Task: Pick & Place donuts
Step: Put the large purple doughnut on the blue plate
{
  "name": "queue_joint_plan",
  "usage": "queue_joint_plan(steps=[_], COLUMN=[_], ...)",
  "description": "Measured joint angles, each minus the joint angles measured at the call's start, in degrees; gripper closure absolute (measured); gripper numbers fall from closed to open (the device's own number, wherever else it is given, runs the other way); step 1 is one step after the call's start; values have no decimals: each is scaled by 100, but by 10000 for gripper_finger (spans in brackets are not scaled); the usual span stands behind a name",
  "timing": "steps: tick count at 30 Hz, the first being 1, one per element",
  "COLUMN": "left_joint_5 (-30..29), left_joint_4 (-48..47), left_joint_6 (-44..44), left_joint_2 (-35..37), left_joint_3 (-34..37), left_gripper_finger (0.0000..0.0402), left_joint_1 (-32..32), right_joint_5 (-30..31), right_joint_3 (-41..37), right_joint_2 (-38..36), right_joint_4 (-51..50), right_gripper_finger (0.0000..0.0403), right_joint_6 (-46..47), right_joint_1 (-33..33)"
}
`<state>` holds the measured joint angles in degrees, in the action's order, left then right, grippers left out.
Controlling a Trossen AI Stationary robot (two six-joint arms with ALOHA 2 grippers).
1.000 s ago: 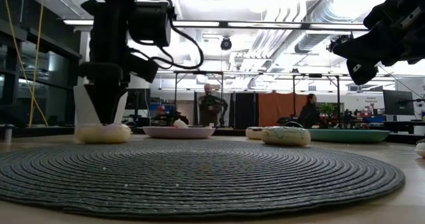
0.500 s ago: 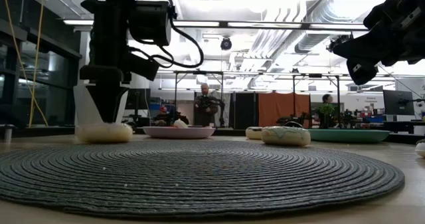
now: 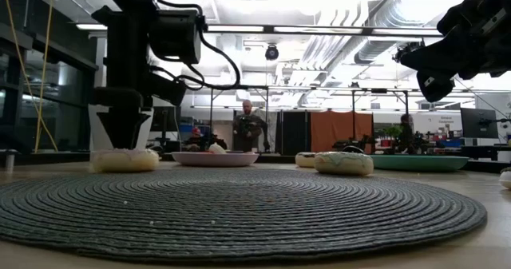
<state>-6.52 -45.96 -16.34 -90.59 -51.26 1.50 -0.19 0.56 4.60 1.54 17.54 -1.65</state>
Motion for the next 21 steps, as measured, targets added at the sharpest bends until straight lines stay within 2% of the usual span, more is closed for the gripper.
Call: queue_joint_plan(steps=[12,21], left_joint_5=[236,250], left_joint_4=[306,313], left_joint_6=[2,2], left_joint_2=[0,0], left_joint_3=[192,194], left_gripper_finger=[238,298], left_joint_1=[0,0], right_joint_5=[0,-2], right_joint_3=[0,-2], right_joint_2=[0,0], right_joint_4=[0,-2], right_gripper_finger=[402,402], right_joint_6=[-2,0], right_joint_1=[2,2])
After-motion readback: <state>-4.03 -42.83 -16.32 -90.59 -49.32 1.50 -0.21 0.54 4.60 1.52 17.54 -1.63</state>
